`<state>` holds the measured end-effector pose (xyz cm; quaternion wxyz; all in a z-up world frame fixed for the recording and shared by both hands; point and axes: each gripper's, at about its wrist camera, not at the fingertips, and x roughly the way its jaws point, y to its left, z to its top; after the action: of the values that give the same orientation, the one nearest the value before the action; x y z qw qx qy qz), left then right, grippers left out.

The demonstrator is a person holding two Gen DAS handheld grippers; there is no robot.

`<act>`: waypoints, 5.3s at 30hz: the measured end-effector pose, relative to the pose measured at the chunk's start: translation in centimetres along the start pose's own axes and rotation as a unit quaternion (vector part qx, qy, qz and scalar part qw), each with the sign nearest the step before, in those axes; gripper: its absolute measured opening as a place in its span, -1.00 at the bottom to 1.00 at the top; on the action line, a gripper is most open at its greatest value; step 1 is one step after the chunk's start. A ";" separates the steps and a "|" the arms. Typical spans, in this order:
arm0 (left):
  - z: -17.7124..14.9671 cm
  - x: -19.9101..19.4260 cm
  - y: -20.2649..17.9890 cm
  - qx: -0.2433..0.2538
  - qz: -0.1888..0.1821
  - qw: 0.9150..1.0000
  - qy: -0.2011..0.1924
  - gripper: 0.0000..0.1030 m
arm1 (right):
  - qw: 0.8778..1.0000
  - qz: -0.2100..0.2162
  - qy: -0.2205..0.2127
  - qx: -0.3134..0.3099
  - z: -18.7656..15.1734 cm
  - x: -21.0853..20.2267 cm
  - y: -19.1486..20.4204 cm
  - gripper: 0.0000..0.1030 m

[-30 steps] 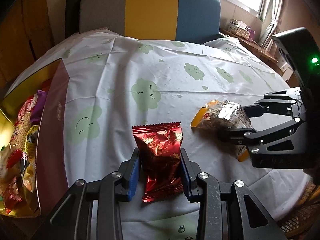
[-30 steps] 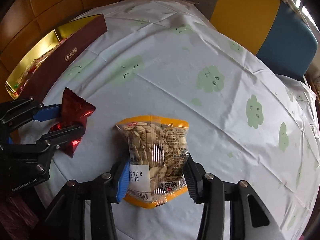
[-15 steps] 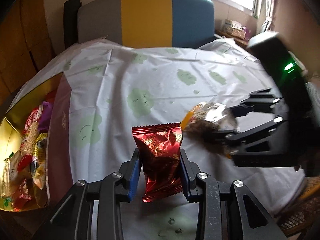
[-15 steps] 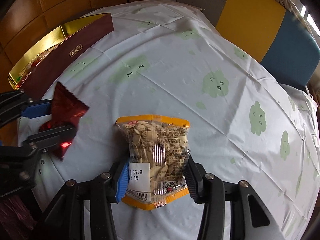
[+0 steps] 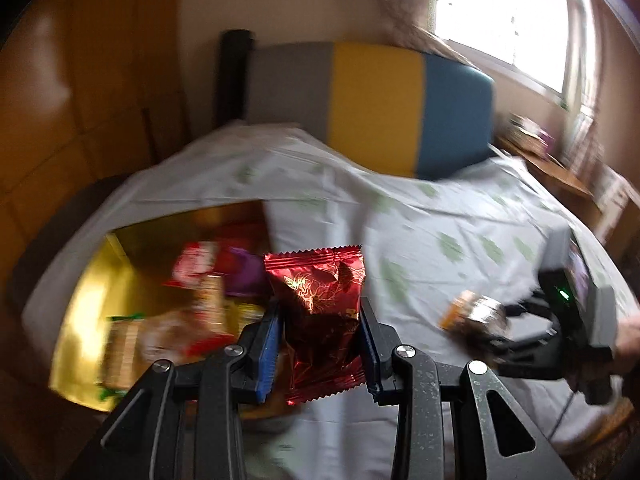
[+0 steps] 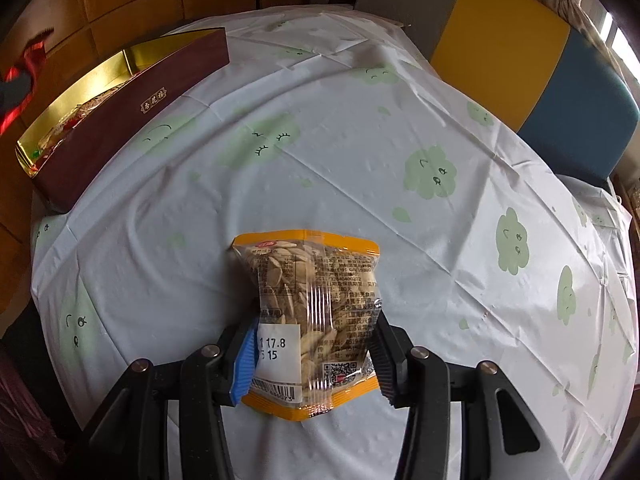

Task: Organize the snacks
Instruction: 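Carry the red candy over the gold box with the left tool while the right tool lifts the seed bag, then lower the red candy into the box and open the left tool, then carry the seed bag toward the gold box with the right tool, then lower the seed bag into the box and open the right tool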

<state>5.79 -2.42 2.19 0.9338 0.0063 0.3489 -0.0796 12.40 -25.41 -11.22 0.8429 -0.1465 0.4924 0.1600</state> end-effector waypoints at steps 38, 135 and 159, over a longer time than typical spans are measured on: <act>-3.0 0.2 9.8 -0.092 0.088 0.991 0.034 -0.30 | 1.000 -0.017 -0.017 -0.018 -1.1 -1.3 1.3 -0.05; -4.4 -0.2 14.8 -0.160 0.098 0.981 0.041 -0.05 | 0.995 -0.086 0.043 0.035 1.6 -0.7 2.5 -0.09; -5.8 -0.7 18.9 -0.202 0.121 0.971 0.046 -0.05 | 0.987 0.145 -0.025 -0.068 15.0 1.0 22.3 0.04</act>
<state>4.37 16.72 -2.55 0.9013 -0.1366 0.3971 0.1066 15.40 1.00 -7.05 0.8111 -0.1265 0.4749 0.3171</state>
